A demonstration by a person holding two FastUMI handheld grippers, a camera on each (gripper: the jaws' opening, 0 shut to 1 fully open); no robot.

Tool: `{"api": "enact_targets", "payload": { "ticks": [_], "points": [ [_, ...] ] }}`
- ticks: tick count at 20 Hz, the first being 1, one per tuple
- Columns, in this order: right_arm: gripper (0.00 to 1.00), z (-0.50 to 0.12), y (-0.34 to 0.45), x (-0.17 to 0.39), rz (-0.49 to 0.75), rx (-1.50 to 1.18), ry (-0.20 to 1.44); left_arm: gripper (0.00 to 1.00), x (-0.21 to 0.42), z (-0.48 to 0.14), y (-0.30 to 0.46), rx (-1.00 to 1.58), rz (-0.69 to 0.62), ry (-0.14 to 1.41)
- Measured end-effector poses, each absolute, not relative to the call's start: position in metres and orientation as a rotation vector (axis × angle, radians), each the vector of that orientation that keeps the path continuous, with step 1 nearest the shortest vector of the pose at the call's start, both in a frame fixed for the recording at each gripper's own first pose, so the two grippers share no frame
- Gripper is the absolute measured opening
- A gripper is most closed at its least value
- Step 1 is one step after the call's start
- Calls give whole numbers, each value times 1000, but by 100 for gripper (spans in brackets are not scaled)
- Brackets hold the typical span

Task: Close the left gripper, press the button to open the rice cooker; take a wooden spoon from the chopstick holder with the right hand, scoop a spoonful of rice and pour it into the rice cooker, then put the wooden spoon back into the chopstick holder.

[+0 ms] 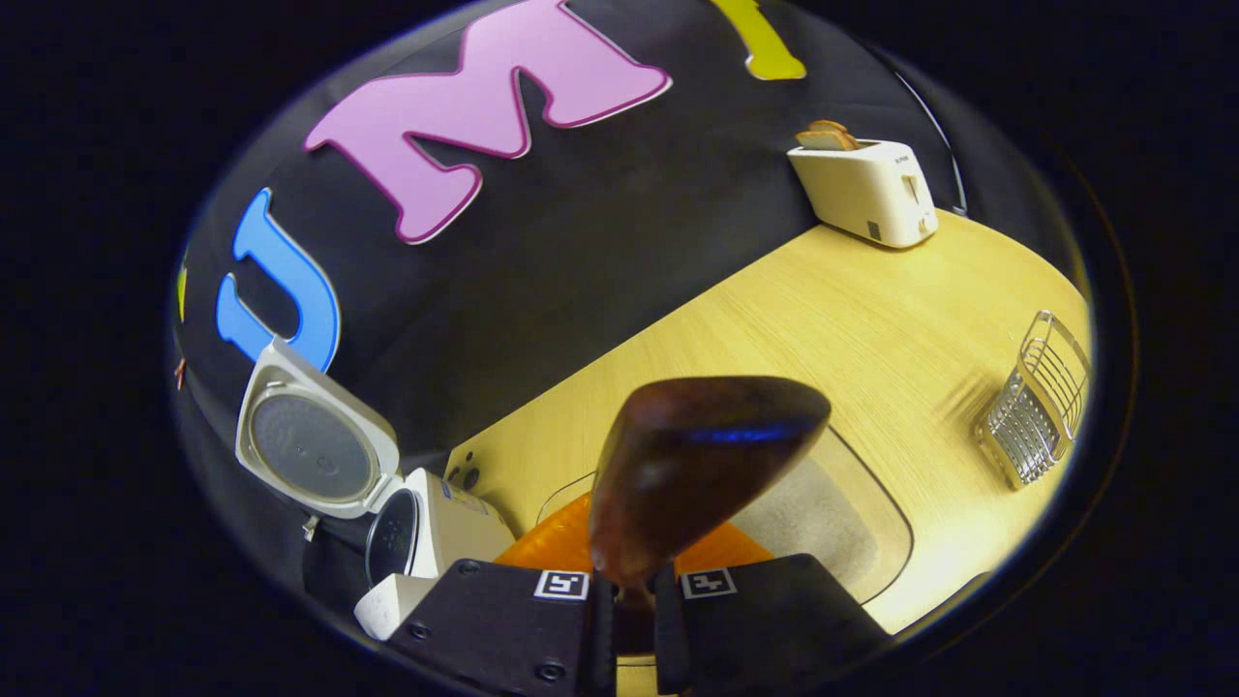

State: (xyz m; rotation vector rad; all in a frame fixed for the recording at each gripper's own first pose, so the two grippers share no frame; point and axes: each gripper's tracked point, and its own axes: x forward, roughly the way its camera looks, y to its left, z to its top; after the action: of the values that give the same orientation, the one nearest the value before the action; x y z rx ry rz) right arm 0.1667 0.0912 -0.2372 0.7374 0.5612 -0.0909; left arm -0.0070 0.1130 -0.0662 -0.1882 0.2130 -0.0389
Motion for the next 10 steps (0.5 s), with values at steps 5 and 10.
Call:
{"api": "enact_targets", "payload": {
  "ticks": [5, 10],
  "points": [
    [20, -227, 70, 171, -128, 826, 526, 96, -7, -58, 102, -143, -65, 202],
    [20, -193, 61, 183, -100, 855, 476, 96, -4, -57, 92, -149, -75, 199]
  ]
}}
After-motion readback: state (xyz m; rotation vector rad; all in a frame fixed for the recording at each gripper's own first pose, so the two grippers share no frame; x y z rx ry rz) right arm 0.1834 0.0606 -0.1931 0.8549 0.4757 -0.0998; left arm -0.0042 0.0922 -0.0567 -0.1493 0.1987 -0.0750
